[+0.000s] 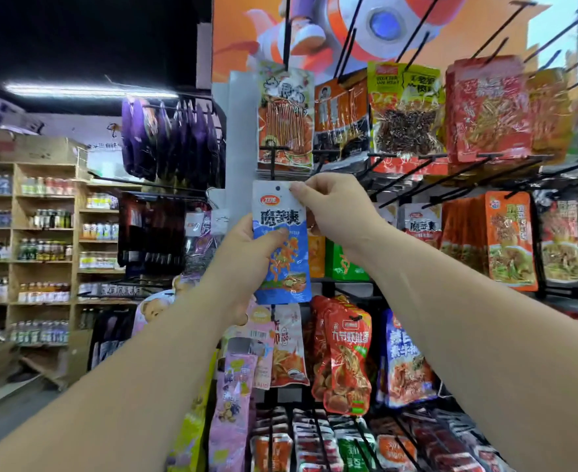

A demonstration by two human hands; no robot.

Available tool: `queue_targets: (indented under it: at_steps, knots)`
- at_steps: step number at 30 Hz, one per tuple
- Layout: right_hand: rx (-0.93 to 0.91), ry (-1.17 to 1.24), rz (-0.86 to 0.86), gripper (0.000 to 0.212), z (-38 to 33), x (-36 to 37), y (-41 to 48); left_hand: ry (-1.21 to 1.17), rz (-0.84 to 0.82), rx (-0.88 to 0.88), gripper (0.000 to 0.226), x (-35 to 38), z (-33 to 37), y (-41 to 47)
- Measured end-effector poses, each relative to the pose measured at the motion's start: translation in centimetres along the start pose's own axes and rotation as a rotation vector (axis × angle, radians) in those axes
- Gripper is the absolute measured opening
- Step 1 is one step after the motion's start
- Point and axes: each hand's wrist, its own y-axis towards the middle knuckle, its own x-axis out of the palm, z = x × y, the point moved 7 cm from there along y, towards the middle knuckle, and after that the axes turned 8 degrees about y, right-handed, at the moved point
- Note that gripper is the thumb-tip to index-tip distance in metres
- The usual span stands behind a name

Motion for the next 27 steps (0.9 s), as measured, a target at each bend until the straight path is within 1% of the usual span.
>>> queue_targets:
  at_steps: [1, 3, 5, 7, 9, 13, 17, 19, 21, 27]
  knots:
    - [-0.023, -0.027, 0.02, 0.036, -0.4, 0.4, 0.4, 0.012, 0.007, 0.0, 0.007, -0.3, 0.3, 0.3]
    - [-0.039, -0.077, 0.054, 0.036, -0.7, 0.9, 1.1, 0.034, 0.069, 0.009, 0.016, -1.2, 1.3, 1.4]
    - [-0.022, -0.084, 0.065, 0.035, -0.4, 1.3, 1.8, 0.088, 0.161, 0.038, 0.023, -2.1, 2.3, 3.1]
    - [-0.002, -0.078, 0.084, 0.034, 0.2, 1.5, 2.4, 0.147, 0.209, 0.063, 0.03, -2.6, 2.9, 4.6]
    - [-0.001, -0.073, 0.127, 0.033, 0.7, 1.5, 2.9, 0.198, 0.207, 0.094, 0.037, -2.5, 3.5, 5.6]
    - [-0.022, -0.069, 0.15, 0.036, 1.1, 1.6, 3.3, 0.281, 0.222, 0.132, 0.034, -2.0, 3.9, 6.7]
    - [-0.026, -0.071, 0.153, 0.039, 0.9, 1.7, 3.5, 0.232, 0.245, 0.176, 0.034, -2.2, 3.6, 7.6]
    - [-0.041, -0.081, 0.17, 0.042, 0.7, 1.7, 3.7, 0.229, 0.271, 0.188, 0.038, -2.3, 3.7, 7.8]
    - [-0.046, -0.099, 0.195, 0.044, 0.7, 1.6, 3.7, 0.212, 0.264, 0.216, 0.044, -2.1, 3.9, 8.0]
    - [-0.042, -0.122, 0.252, 0.043, 0.6, 1.3, 3.7, 0.229, 0.248, 0.208, 0.048, -1.4, 4.2, 8.2]
